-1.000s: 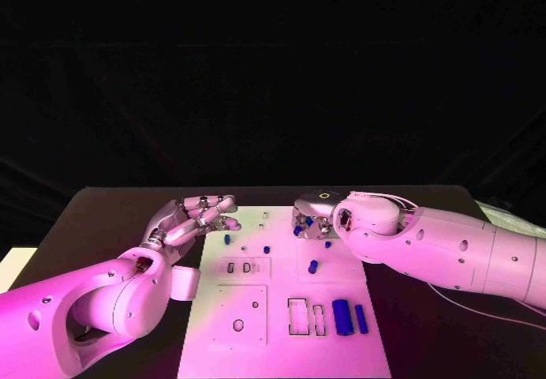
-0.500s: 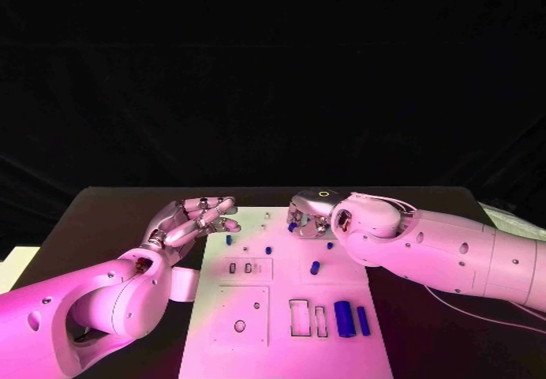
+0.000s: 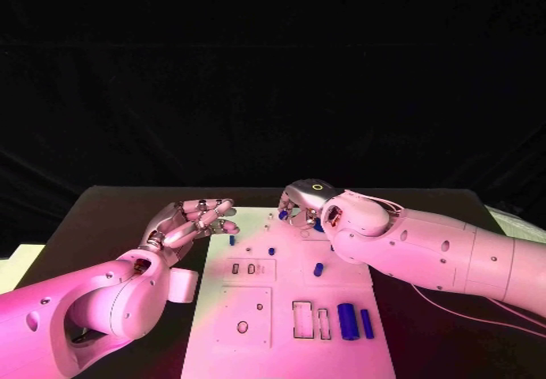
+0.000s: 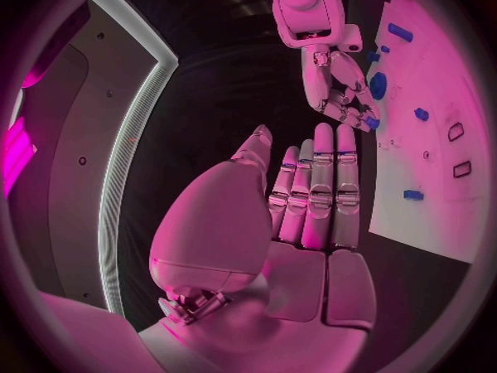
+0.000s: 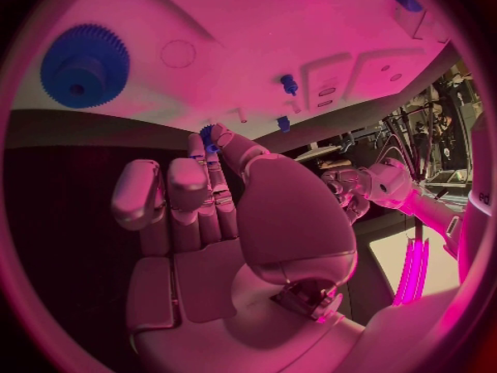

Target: Assemble the parts on the task board

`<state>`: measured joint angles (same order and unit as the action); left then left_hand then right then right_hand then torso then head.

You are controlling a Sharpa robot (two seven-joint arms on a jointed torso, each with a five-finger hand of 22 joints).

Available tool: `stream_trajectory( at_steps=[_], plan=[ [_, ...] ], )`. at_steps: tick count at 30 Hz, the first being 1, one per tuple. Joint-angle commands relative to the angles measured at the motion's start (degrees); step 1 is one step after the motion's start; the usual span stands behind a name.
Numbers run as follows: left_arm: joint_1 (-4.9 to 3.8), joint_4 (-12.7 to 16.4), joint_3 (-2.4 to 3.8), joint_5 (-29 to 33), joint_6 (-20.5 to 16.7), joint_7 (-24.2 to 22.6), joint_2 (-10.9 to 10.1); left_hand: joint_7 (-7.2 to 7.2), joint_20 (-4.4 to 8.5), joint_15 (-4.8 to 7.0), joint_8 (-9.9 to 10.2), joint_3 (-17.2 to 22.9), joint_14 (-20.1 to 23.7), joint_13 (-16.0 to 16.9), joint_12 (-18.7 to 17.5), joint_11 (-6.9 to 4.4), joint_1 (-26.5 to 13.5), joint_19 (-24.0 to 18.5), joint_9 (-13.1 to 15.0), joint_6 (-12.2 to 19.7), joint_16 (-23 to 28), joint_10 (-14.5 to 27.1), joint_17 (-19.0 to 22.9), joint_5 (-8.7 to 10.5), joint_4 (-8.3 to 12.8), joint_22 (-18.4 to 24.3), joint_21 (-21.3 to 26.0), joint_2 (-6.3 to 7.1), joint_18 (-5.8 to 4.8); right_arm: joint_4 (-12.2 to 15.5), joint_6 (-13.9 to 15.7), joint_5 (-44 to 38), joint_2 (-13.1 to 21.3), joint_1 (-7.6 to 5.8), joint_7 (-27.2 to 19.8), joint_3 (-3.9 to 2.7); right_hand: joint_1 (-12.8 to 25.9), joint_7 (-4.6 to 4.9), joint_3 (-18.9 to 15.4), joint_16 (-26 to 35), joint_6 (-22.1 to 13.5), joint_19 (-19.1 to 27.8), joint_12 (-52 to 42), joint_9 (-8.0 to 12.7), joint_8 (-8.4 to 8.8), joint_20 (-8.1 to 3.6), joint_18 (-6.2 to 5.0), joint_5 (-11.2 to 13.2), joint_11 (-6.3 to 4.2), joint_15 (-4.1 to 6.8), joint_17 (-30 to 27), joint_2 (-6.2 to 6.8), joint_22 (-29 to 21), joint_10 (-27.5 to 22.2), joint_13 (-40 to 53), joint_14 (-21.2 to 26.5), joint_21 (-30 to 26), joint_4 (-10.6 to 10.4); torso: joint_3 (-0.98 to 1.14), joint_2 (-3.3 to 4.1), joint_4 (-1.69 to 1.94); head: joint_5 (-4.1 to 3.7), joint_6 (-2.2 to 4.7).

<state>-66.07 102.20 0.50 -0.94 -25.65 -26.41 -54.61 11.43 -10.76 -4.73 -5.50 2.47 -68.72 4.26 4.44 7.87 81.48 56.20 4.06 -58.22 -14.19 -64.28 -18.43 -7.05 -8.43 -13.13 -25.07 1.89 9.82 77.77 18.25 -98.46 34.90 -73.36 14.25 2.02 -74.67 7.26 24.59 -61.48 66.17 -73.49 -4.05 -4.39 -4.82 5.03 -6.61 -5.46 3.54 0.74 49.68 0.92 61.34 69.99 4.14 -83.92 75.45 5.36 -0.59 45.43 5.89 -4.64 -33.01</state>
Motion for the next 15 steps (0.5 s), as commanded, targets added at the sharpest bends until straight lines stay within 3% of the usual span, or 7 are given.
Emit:
stream_trajectory(
  at_steps=[1,8,15],
  plan=[
    [-0.07,0.23,0.04,-0.30,1.29,-0.08,0.03,0.36,-0.17,-0.13,0.29,0.11,0.44,0.03,-0.20,0.39,0.01,-0.29,-0.05,-0.07,0.20,-0.01,-0.05,0.09,0.34,-0.09,-0.20,-0.37,0.42,-1.00,1.83,-0.36,-1.11,-0.03,1.10,-0.03,-0.03,0.09,0.92,-0.36,0.22,-0.29,0.39,-1.43,0.21,0.20,0.98,-0.41,0.36,0.14,0.14,0.09,0.15,-0.08,-0.06,-1.60,0.39,-0.81,-0.14,0.33,0.42,-0.30,0.11],
    [-0.07,0.44,0.04,-0.30,1.51,-0.02,0.09,0.35,-0.18,-0.14,0.32,0.12,0.49,0.03,-0.24,0.40,0.06,-0.34,-0.04,-0.08,0.27,-0.01,-0.09,0.10,0.39,-0.09,-0.19,-0.41,0.42,-3.62,1.87,-0.82,-3.66,-0.03,1.32,-0.03,0.08,0.14,1.03,-0.49,0.17,-0.25,0.41,-1.47,0.30,0.24,0.98,-0.32,0.41,0.09,0.19,0.26,0.24,-0.18,-0.09,-1.54,0.48,-0.94,-0.27,0.86,0.79,-0.64,0.24],
    [-0.07,0.30,0.04,-0.30,1.62,0.02,0.22,0.35,-0.20,-0.15,0.35,0.12,0.56,0.04,-0.27,0.40,0.10,-0.40,-0.04,-0.08,0.34,-0.01,-0.12,0.10,0.43,-0.09,-0.18,-0.45,0.42,-4.28,1.06,-0.93,-4.54,-0.03,1.46,-0.03,0.19,0.17,1.12,-0.58,0.15,-0.19,0.40,-1.51,0.35,0.28,0.98,-0.21,0.44,0.05,0.21,0.39,0.28,-0.23,-0.11,-1.47,0.54,-1.08,-0.48,1.14,1.16,-0.94,0.30]
  ],
)
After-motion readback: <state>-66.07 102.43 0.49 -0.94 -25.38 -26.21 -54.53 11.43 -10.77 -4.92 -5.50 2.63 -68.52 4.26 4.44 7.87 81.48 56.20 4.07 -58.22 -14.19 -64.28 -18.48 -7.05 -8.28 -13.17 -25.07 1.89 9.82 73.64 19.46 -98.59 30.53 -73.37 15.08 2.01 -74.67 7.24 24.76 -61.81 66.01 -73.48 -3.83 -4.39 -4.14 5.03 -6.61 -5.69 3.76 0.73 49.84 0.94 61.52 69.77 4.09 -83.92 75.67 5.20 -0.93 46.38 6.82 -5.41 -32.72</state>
